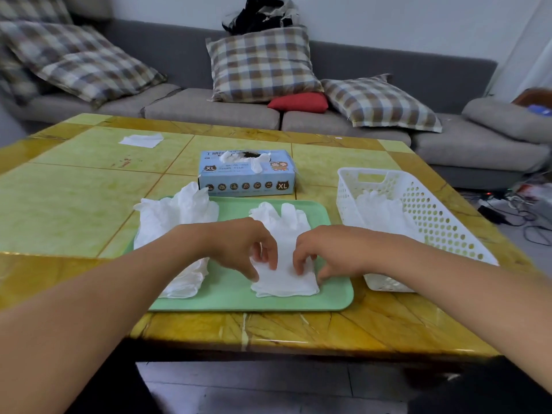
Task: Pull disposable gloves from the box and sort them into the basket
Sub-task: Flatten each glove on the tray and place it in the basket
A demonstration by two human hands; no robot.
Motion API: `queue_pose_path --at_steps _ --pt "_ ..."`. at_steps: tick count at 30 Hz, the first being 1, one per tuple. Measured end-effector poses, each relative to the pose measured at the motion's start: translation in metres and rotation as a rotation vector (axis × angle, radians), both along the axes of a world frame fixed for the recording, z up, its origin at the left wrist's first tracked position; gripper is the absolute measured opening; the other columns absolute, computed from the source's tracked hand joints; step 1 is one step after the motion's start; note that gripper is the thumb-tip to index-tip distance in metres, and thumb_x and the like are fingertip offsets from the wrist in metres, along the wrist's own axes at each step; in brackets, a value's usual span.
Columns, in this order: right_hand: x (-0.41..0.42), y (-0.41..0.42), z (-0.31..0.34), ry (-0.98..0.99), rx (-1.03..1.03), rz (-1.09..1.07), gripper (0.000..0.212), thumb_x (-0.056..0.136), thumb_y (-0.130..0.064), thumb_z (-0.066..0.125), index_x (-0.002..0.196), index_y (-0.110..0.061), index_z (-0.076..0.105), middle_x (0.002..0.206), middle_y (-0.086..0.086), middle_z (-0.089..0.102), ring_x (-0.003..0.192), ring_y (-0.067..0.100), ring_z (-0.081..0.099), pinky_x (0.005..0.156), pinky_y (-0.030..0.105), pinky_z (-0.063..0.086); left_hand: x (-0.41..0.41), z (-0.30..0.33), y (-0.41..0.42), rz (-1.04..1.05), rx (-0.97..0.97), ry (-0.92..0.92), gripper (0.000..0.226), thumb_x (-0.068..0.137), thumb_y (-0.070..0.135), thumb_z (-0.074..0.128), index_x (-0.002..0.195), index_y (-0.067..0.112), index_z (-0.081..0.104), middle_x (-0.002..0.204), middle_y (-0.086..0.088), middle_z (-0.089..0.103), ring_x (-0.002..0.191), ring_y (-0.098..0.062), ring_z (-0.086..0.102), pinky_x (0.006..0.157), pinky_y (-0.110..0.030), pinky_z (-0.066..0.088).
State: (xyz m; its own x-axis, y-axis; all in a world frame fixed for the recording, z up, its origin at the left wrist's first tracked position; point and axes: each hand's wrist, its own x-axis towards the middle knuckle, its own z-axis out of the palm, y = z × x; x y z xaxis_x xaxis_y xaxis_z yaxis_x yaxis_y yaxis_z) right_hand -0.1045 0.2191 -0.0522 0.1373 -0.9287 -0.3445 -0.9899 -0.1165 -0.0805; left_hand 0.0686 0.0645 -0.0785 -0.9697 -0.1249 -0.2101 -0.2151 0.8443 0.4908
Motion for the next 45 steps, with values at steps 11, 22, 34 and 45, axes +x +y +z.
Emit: queue_pose_path --at_steps 11,22,34,45 --pt "-0.018 -0.013 0.026 -1.168 -0.087 -0.494 0.032 0.097 -0.011 0.062 0.125 0.004 0.061 0.102 0.010 0.064 0.085 0.014 0.057 0.072 0.026 0.046 0.025 0.050 -0.003 0.140 0.590 0.037 0.066 0.072 -0.001 0.083 0.126 0.026 0.058 0.123 0.019 0.068 0.122 0.003 0.057 0.108 -0.018 0.041" --pt "-0.018 0.042 0.070 -1.688 -0.183 -0.615 0.047 0.090 -0.026 0.068 0.131 -0.003 0.064 0.130 0.016 0.066 0.121 0.030 0.063 0.107 0.042 0.047 -0.036 0.089 0.057 0.512 0.866 0.766 0.019 0.098 0.016 0.063 0.108 0.003 0.072 0.096 -0.010 0.077 0.078 -0.017 0.072 0.065 -0.026 0.057" --pt "-0.088 0.102 0.174 -1.333 -0.701 -0.750 0.039 0.096 -0.022 0.065 0.131 -0.006 0.064 0.127 0.014 0.069 0.122 0.032 0.063 0.110 0.049 0.045 -0.126 0.199 0.102 0.325 0.889 0.742 0.012 0.095 0.014 0.068 0.104 0.010 0.074 0.096 -0.005 0.078 0.085 -0.015 0.075 0.069 -0.024 0.059" --pt "-0.162 0.055 0.134 -1.322 -0.736 -0.894 0.024 0.095 -0.024 0.069 0.115 -0.011 0.071 0.102 0.003 0.076 0.087 0.018 0.070 0.078 0.033 0.057 -0.203 0.159 0.066 0.549 0.806 0.667 0.015 0.093 0.015 0.072 0.104 0.005 0.074 0.100 -0.009 0.075 0.093 -0.024 0.072 0.075 -0.030 0.063"
